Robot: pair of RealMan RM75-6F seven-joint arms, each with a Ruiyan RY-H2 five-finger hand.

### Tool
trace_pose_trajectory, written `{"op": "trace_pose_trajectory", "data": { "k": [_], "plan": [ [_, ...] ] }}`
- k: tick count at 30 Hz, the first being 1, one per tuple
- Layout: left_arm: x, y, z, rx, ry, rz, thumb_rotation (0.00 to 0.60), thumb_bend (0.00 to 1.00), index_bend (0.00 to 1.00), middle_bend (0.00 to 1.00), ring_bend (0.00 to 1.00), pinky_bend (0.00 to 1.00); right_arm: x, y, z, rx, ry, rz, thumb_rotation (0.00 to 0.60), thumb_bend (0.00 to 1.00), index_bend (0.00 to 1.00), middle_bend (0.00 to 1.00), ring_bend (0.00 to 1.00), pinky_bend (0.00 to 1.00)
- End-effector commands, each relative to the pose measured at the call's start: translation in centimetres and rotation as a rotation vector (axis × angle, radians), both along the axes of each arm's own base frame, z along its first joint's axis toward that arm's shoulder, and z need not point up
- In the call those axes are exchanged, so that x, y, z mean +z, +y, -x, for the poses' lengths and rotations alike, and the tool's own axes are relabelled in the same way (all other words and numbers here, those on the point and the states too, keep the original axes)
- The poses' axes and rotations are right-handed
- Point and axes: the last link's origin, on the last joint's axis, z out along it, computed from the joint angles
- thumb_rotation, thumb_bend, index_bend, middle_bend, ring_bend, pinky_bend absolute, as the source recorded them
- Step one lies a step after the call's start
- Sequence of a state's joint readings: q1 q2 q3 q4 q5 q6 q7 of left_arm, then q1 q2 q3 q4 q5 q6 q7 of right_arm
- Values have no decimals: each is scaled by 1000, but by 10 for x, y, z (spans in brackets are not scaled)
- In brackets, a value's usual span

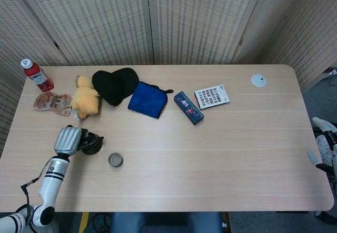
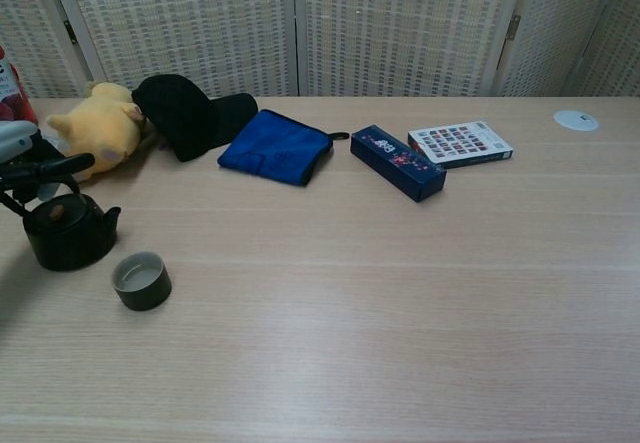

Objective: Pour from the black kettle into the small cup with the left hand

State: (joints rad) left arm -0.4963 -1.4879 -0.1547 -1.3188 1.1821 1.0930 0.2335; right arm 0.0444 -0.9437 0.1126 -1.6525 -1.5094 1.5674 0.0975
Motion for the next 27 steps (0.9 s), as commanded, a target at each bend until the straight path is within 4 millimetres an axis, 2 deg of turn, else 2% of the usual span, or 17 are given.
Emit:
{"op": "trace_pose_trajectory", "data": {
  "k": [1, 5, 10, 15, 17, 19, 20, 22, 27],
  "plan": [
    [1, -2, 0, 0, 4, -3, 0, 120, 697, 685, 586, 368, 0, 0, 0, 1, -1, -1, 600, 221, 168, 211, 169, 174],
    [3, -3, 1, 9, 10, -1, 0, 119, 639, 577, 496, 344, -1, 0, -1, 2, -1, -1, 600, 212, 168, 211, 169, 173],
    [15, -5, -3, 16, -51, -47, 0, 118, 501, 435, 397, 276, 1, 1, -1, 2, 3, 0, 600, 211, 168, 211, 169, 173],
    [34, -13, -8, 19, -159, -119, 4, 118, 407, 365, 367, 259, -1, 2, -3, 9, 2, -23, 600, 213, 169, 211, 169, 173],
    [41, -18, -9, 15, -187, -151, 39, 118, 395, 356, 362, 259, -3, 3, -5, 22, -17, -46, 600, 220, 168, 211, 169, 173],
    [48, -26, -9, 14, -219, -185, 100, 118, 386, 352, 362, 260, -4, 3, -7, 34, -25, -66, 600, 227, 168, 211, 169, 173],
    [50, -30, -9, 17, -232, -196, 154, 118, 382, 351, 362, 259, -4, 3, -7, 37, -20, -75, 600, 232, 168, 211, 169, 173],
    [57, -41, -7, 22, -237, -213, 313, 118, 375, 351, 360, 259, -7, 2, -9, 48, -16, -96, 600, 249, 169, 211, 169, 173],
    [69, -66, -4, 16, -220, -245, 478, 118, 372, 351, 358, 259, -17, 3, -14, 80, -30, -145, 600, 294, 168, 211, 169, 173]
  ]
}}
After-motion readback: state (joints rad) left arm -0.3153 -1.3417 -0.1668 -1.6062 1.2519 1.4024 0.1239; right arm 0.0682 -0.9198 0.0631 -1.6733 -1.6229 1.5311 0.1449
